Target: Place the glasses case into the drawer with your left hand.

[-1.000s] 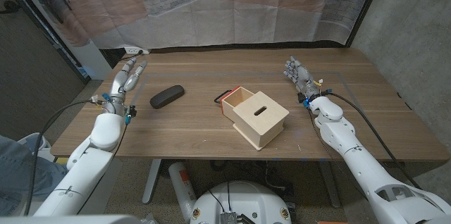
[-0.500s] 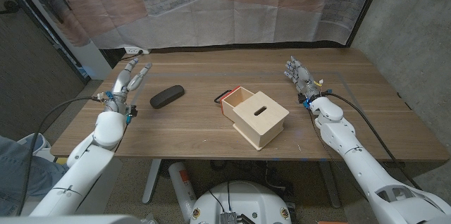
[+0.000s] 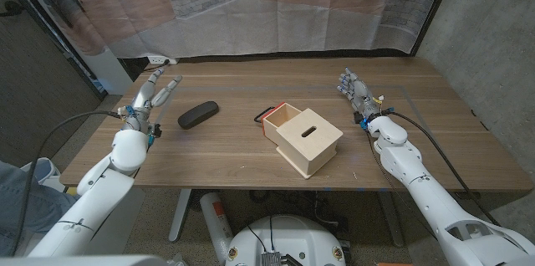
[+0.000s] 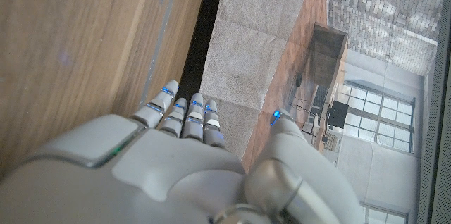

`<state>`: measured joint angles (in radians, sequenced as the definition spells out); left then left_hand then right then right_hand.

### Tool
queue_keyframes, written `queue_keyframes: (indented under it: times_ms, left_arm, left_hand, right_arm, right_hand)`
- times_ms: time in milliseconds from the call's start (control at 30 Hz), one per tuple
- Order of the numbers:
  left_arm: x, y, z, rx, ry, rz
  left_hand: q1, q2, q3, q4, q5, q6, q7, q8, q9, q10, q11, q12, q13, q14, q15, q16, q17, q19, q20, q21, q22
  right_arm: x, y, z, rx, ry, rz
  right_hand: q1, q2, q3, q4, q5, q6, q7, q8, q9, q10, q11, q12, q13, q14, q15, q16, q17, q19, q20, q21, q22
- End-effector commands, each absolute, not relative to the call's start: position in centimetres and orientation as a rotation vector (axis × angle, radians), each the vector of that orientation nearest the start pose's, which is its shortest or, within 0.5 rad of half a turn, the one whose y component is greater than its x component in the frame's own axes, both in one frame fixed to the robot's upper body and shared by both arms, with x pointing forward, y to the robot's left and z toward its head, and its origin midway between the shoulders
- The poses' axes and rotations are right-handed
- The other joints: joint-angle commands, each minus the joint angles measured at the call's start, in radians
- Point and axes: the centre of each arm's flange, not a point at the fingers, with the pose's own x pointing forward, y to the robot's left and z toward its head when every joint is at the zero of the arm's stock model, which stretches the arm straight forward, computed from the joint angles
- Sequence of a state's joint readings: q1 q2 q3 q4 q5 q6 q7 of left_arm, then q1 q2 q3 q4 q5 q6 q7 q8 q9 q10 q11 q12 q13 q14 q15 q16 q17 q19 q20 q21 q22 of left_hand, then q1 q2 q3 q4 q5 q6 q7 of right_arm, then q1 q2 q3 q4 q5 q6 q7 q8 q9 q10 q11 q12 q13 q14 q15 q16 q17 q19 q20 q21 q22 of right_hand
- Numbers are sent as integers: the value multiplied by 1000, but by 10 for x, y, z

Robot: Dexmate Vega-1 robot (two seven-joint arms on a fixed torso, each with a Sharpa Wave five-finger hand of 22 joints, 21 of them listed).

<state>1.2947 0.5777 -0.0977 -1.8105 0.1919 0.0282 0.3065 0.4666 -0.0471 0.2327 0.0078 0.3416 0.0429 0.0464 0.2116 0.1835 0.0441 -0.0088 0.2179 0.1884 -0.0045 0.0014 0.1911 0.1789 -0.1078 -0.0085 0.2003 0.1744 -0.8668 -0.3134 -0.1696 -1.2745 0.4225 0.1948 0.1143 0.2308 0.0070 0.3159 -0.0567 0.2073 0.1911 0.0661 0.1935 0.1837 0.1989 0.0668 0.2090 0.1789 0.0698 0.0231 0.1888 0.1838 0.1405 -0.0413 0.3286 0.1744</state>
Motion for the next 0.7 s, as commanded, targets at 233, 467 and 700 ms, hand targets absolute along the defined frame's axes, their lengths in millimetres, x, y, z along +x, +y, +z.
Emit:
queue_keyframes:
  times_ms: [233,467,700]
  left_arm:
    - [513,418,-27,789,-572,526]
    - [511,419,-23,849,-531,556]
    - [510,416,-19,929,-490,574]
  left_hand:
    - [36,-13,3,-25,7,-15,10,-6,6,4,9,-3,4,3,15,1,3,-1,-12,-3,3]
    - [72,-27,4,-50,10,-32,11,-11,7,-9,5,-9,5,-5,15,-3,3,-3,8,-5,2]
    - [104,-38,5,-72,14,-46,7,-13,7,-20,1,-14,6,-19,18,-7,3,-10,18,-7,2]
  right_arm:
    - [662,-277,-30,37,-576,177]
    - [663,-275,-31,39,-578,177]
    - [662,-275,-33,45,-577,175]
  right_hand:
    - [10,6,5,-7,-3,5,-4,2,4,10,-1,0,3,12,-3,1,1,9,-21,-9,4]
    - [11,6,5,-9,-3,5,-4,2,4,10,-3,0,3,12,-2,1,1,10,-20,-11,4]
    - [10,7,5,-9,-3,7,-4,2,4,10,-1,0,3,13,-2,1,1,11,-19,-13,4]
